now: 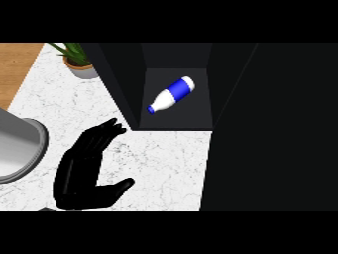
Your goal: Pick up the bottled water, place it into the cabinet and close the cabinet
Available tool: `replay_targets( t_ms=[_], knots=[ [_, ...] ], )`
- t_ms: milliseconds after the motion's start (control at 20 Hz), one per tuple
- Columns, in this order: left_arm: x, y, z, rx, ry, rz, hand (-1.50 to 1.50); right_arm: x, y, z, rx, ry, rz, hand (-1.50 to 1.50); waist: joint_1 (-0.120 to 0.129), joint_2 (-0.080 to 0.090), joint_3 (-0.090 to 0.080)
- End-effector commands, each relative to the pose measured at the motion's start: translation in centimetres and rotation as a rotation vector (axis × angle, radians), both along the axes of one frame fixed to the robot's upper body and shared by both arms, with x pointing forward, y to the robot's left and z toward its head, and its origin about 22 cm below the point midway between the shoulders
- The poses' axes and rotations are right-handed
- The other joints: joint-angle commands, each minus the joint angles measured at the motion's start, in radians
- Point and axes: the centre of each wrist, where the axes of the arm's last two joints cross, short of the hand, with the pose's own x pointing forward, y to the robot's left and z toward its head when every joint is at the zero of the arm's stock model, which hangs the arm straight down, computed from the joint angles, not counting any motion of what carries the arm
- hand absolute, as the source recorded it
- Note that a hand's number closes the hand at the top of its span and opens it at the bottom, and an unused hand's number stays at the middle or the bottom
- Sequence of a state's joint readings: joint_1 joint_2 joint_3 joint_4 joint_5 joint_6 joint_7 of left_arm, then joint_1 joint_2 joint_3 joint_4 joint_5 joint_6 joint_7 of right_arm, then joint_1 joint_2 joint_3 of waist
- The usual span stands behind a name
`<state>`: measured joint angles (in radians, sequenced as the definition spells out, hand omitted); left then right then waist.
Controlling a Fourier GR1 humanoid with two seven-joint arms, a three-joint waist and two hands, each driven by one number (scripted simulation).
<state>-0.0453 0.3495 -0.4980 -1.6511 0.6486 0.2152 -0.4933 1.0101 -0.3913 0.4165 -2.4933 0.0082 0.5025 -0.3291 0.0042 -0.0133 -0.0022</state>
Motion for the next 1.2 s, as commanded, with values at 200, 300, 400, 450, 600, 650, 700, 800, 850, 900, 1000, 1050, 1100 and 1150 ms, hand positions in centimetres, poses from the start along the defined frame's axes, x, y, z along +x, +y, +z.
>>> replay_targets(
  t_ms=[200, 300, 400, 450, 600, 650, 700, 800, 850, 900, 1000, 1050, 1100, 1150],
  knots=[
    [-3.7, 4.6, 1.2, -0.082, 0.046, 0.045, -1.5, -0.3, 1.7, 4.6, -0.124, -0.087, 0.213, 1.5, 0.021, -0.005, -0.004],
    [-3.4, 5.5, 1.7, -0.092, 0.036, 0.047, -1.5, 0.0, 2.0, 5.1, -0.123, -0.128, 0.246, 1.5, 0.018, -0.002, -0.005],
    [-3.9, 6.5, 1.7, -0.08, 0.035, 0.074, -1.5, 0.0, 2.5, 5.4, -0.108, -0.14, 0.282, 1.5, 0.018, -0.007, -0.007],
    [-4.0, 7.3, 1.5, -0.066, 0.04, 0.069, -1.5, 0.2, 2.6, 5.2, -0.144, -0.126, 0.305, 1.5, 0.031, -0.005, -0.01],
    [-4.6, 7.8, 1.7, -0.084, 0.032, 0.066, -1.5, 0.7, 3.0, 4.8, -0.164, -0.158, 0.336, 1.5, 0.045, -0.007, -0.012],
    [-4.9, 8.3, 1.4, -0.08, 0.042, 0.057, -1.5, 0.7, 3.1, 5.0, -0.149, -0.162, 0.347, 1.5, 0.053, -0.004, -0.014],
    [-5.0, 8.7, 1.6, -0.078, 0.05, 0.063, -1.5, 0.6, 3.2, 4.8, -0.146, -0.137, 0.363, 1.5, 0.052, -0.004, -0.014],
    [-5.3, 9.1, 1.9, -0.084, 0.04, 0.053, -1.5, 0.5, 4.2, 4.3, -0.056, -0.094, 0.348, 1.5, 0.063, 0.005, -0.013],
    [-5.3, 9.8, 2.4, -0.07, 0.033, 0.048, -1.5, 0.3, 4.6, 4.0, -0.02, -0.074, 0.326, 1.5, 0.056, 0.001, -0.013],
    [-5.2, 10.5, 2.6, -0.077, 0.028, 0.05, -1.5, 0.3, 4.7, 3.9, -0.003, -0.048, 0.32, 1.5, 0.066, 0.01, -0.014],
    [-5.6, 10.8, 2.5, -0.086, 0.033, 0.039, -1.5, 0.2, 5.2, 4.1, 0.104, -0.046, 0.319, 1.5, 0.081, 0.012, -0.013],
    [-5.7, 11.0, 2.9, -0.084, 0.027, 0.029, -1.5, 0.3, 5.7, 3.5, 0.131, -0.032, 0.314, 1.5, 0.09, 0.013, -0.012],
    [-5.7, 11.8, 2.9, -0.058, 0.026, 0.033, -1.5, 0.3, 5.8, 3.6, 0.137, -0.028, 0.327, 1.5, 0.093, 0.015, -0.012],
    [-5.9, 11.8, 2.9, -0.09, 0.024, 0.027, -1.5, 0.3, 5.8, 3.7, 0.141, -0.031, 0.323, 1.5, 0.095, 0.014, -0.013]
  ],
)
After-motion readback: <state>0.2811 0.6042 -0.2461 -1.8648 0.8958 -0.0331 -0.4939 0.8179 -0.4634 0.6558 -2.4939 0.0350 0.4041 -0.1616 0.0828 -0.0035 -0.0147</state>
